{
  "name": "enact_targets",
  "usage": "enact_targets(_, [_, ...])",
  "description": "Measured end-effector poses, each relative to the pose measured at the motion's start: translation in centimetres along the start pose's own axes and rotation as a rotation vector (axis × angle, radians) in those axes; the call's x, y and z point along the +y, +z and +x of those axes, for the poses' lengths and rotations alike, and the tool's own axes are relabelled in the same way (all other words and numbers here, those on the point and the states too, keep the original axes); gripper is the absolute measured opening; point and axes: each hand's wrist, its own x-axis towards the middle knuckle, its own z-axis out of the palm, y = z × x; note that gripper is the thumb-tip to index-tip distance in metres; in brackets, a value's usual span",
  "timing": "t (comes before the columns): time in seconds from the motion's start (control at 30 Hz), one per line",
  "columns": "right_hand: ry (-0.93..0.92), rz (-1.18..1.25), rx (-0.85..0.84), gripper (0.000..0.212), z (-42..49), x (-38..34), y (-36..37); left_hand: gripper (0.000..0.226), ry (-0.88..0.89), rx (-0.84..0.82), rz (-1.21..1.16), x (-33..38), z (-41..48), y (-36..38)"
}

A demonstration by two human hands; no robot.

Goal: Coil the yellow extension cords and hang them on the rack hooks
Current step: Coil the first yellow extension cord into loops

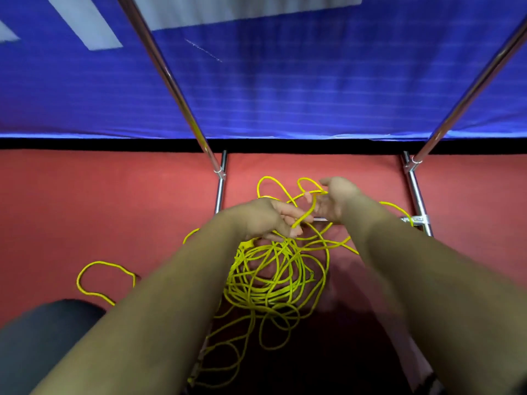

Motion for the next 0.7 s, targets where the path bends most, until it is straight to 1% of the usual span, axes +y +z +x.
enact_targets(0.03, [-0.009, 0.055, 0.047, 0.023, -0.6, -0.1, 0.2, 0.043, -0.011, -0.033, 0.049, 0.4, -1.1, -0.2])
enact_targets(0.07, [0.002, 0.089, 0.09, 0.022, -1.6, 0.0, 0.6, 0.044, -0.011, -0.058, 0.092, 0.9, -2.1, -0.4])
enact_targets(0.1, [0.02, 0.135, 0.09, 0.024, -2.2, 0.1, 0.8, 0.043, -0.013, -0.074, 0.13, 1.5, -3.2, -0.5])
enact_targets(0.17, [0.006, 0.112, 0.065, 0.027, -3.4, 0.0, 1.1, 0.035, -0.039, -0.073, 0.204, 2.8, -5.3, -0.7])
enact_targets(0.23, [-0.048, 0.041, 0.027, 0.028, -4.4, -0.5, 1.4, 0.027, -0.067, -0.006, 0.293, 3.9, -7.1, -0.9])
enact_targets(0.3, [-0.103, -0.06, -0.003, 0.027, -5.9, -1.2, 1.8, 0.024, -0.056, 0.11, 0.343, 4.4, -8.4, -1.4])
enact_targets(0.4, [-0.253, -0.308, -0.013, 0.019, -8.7, -1.8, 2.7, 0.022, -0.015, 0.3, 0.291, 4.5, -9.8, -2.4])
enact_targets(0.47, [-0.384, -0.555, -0.005, 0.013, -10.8, -1.7, 3.4, 0.019, 0.029, 0.4, 0.214, 4.4, -10.7, -3.1])
enact_targets(0.53, [-0.505, -0.779, -0.006, 0.011, -12.3, -1.3, 4.1, 0.02, 0.096, 0.474, 0.025, 4.8, -11.6, -3.1])
enact_targets(0.57, [-0.562, -0.876, -0.001, 0.011, -13.0, -1.1, 4.5, 0.028, 0.121, 0.492, -0.104, 5.2, -12.0, -3.0])
enact_targets(0.63, [-0.674, -1.029, 0.013, 0.012, -14.4, -0.5, 5.0, 0.055, 0.145, 0.483, -0.346, 5.9, -12.7, -2.7])
enact_targets(0.7, [-0.797, -1.143, 0.013, 0.011, -16.1, 0.1, 5.4, 0.076, 0.148, 0.454, -0.474, 6.5, -13.3, -2.3])
